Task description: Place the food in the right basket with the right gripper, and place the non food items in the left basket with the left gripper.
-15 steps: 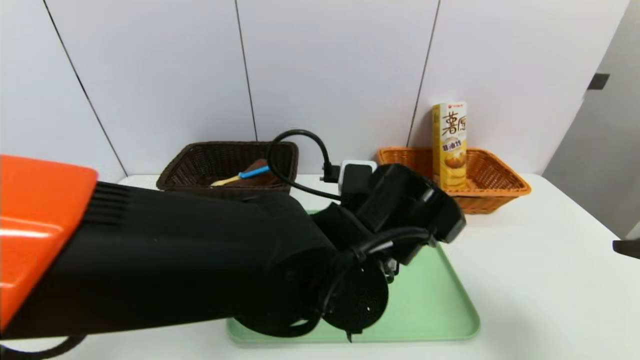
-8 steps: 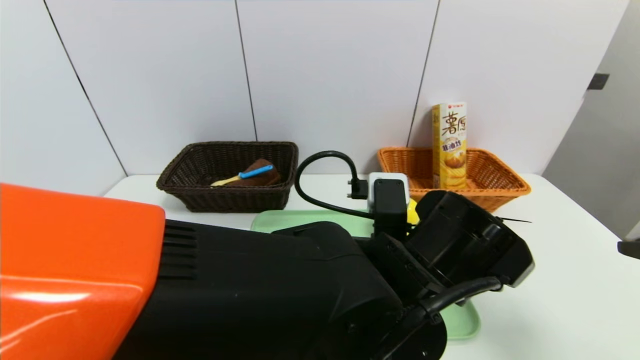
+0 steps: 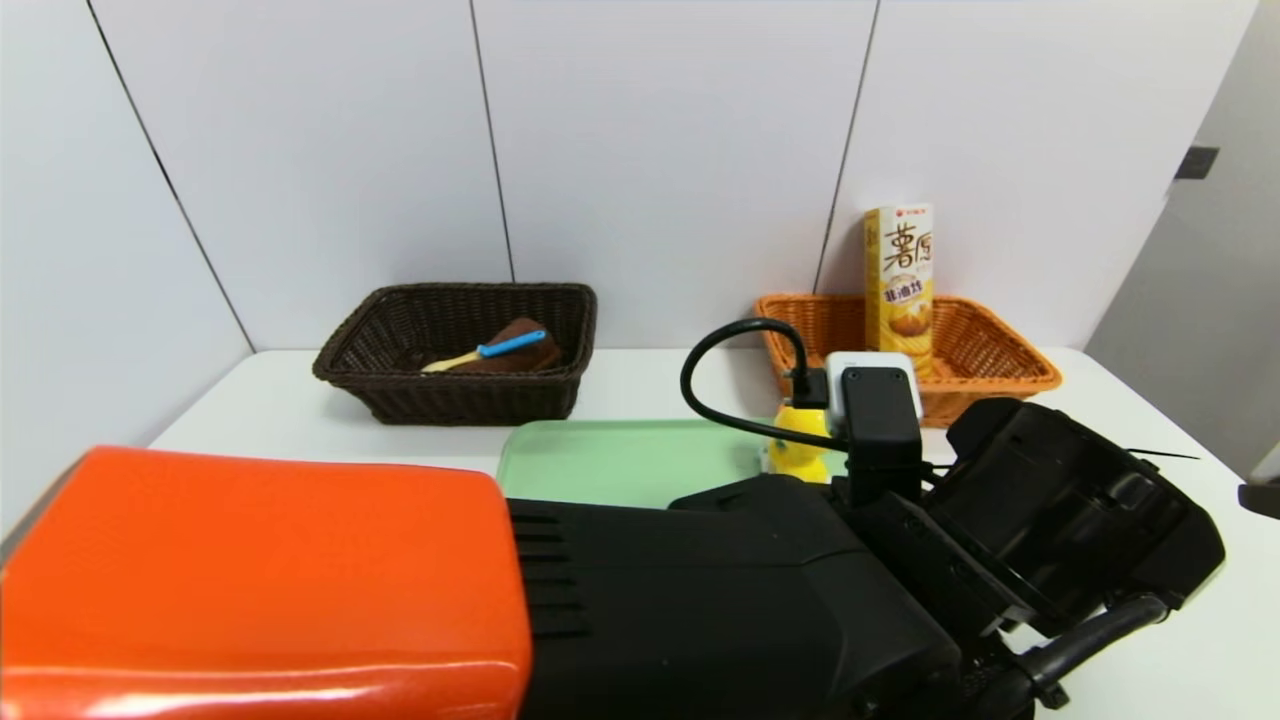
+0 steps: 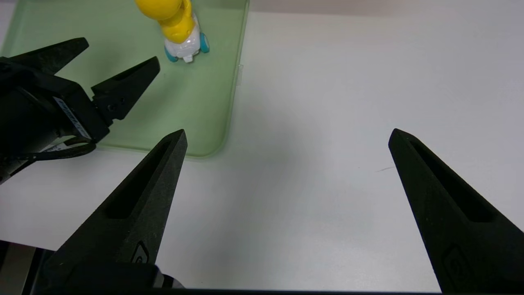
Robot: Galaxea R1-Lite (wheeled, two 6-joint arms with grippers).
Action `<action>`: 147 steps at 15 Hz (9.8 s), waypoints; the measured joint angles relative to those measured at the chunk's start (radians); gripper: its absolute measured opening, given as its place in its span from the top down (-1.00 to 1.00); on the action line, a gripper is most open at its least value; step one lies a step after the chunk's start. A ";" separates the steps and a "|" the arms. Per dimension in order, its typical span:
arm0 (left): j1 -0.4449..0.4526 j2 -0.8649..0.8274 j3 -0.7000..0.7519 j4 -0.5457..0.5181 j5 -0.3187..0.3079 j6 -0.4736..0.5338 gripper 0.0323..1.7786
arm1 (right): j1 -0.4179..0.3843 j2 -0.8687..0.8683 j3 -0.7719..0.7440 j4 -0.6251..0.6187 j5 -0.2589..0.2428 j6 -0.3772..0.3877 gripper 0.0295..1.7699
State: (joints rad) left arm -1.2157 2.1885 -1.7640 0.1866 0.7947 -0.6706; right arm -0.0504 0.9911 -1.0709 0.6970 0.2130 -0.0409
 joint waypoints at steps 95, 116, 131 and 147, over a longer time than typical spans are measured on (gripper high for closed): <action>0.477 -0.270 -0.070 0.145 -0.259 0.446 0.19 | 0.012 -0.091 0.077 -0.034 0.014 0.001 -0.92; 1.061 -0.057 -0.106 0.063 -0.855 0.870 0.19 | 0.012 -0.117 0.101 -0.033 0.013 0.000 -0.92; 1.089 -0.165 -0.087 0.072 -0.800 0.747 -0.72 | 0.012 -0.133 0.093 -0.033 0.011 0.003 -0.92; 0.941 -0.889 0.581 0.295 -0.692 0.466 -0.88 | 0.113 -0.089 0.037 -0.075 0.096 -0.005 -0.92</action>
State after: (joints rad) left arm -0.2747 1.2998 -1.1834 0.4819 0.1028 -0.2049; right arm 0.0623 0.9026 -1.0334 0.6223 0.3091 -0.0460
